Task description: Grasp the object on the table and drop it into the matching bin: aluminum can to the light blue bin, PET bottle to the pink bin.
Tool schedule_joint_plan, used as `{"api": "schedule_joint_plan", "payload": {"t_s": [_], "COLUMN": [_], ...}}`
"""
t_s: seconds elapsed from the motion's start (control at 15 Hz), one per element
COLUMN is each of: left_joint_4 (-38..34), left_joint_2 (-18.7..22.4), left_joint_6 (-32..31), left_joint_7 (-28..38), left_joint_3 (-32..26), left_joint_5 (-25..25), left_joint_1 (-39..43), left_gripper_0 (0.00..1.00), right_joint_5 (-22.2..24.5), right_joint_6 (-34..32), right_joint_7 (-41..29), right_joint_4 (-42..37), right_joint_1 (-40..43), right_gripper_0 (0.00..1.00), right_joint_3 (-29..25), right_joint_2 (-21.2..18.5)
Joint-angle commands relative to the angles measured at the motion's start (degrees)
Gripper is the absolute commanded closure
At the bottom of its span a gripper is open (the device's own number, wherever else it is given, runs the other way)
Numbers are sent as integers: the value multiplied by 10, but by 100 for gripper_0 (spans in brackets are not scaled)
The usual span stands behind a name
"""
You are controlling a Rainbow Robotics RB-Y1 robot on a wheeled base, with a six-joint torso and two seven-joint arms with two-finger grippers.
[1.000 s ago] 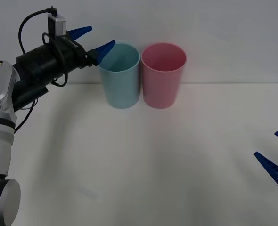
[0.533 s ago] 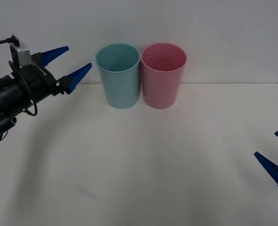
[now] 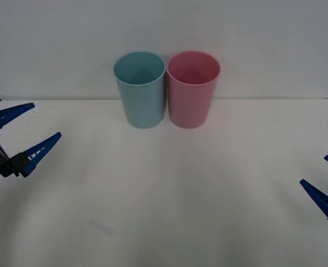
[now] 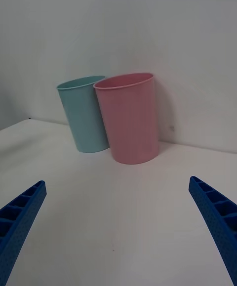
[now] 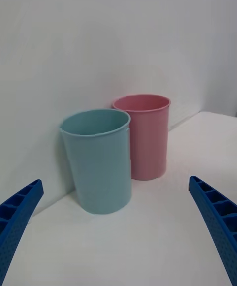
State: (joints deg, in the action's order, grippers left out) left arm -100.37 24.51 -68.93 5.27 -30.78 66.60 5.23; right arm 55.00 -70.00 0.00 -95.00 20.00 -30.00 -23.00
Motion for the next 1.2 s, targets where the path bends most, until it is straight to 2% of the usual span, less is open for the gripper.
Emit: {"api": "schedule_joint_plan", "payload": {"t_s": [0.07, 0.27, 0.53, 0.87, 1.2], "left_joint_4": [0, 0, 0, 0, 0], "left_joint_2": [12, 27, 35, 36, 36], "left_joint_6": [-32, -74, -111, -99, -96], "left_joint_7": [-35, -69, -82, -88, -83], "left_joint_3": [-29, -65, -109, -108, -70], "left_joint_5": [-23, -39, -42, -52, -55], "left_joint_1": [54, 111, 164, 211, 220], "left_gripper_0": [0, 0, 0, 0, 0], "right_joint_5": [0, 0, 0, 0, 0], "right_joint_6": [0, 0, 0, 0, 0], "right_joint_7": [0, 0, 0, 0, 0], "right_joint_4": [0, 0, 0, 0, 0], "right_joint_1": [0, 0, 0, 0, 0], "right_gripper_0": [0, 0, 0, 0, 0], "right_joint_3": [0, 0, 0, 0, 0], "right_joint_2": [0, 0, 0, 0, 0]}}
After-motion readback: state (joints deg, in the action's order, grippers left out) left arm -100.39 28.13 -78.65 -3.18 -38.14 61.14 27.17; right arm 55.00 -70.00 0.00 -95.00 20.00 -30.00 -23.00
